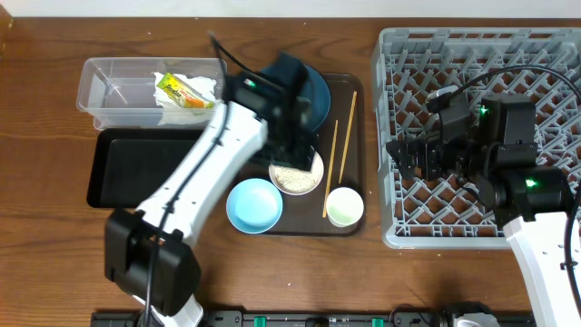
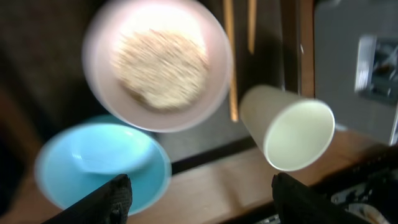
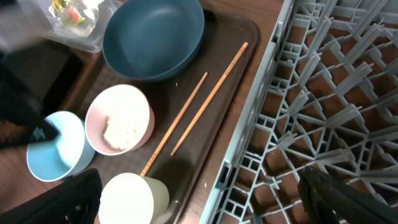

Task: Sort waste into correct bins and load items into the dishwasher rack
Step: 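Reach the left gripper to the white cup and grasp it, then lift the white cup and pass it to the right gripper, then lower the white cup into the dish rack with the right gripper and release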

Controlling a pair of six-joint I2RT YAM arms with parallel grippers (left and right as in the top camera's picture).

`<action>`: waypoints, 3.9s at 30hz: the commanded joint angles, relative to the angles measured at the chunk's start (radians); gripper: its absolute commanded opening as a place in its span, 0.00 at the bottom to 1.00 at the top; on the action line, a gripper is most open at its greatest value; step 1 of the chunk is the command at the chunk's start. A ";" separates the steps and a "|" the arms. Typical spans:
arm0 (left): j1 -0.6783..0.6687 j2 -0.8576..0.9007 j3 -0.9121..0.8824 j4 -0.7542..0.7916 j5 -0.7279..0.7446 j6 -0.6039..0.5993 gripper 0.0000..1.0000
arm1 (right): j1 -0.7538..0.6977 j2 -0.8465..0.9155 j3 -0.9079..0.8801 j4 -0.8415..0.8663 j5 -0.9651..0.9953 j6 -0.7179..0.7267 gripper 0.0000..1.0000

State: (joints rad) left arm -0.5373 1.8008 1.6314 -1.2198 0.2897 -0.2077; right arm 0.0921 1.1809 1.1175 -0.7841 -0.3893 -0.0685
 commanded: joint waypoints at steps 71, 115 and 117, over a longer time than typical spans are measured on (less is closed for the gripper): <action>0.411 -0.172 -0.341 0.456 1.246 0.171 0.06 | 0.031 0.072 -0.237 0.776 -0.902 0.150 0.99; 0.329 -0.172 -0.341 0.453 0.631 0.125 0.36 | -0.155 -0.026 -0.077 0.174 -0.291 0.251 0.39; 0.329 -0.172 -0.341 0.452 0.605 0.125 0.36 | -0.141 -0.027 0.035 -0.025 -0.119 0.224 0.39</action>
State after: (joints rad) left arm -0.2077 1.6306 1.2778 -0.7654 0.9916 -0.0742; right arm -0.0601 1.1847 1.0130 -0.7113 -0.7872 0.2314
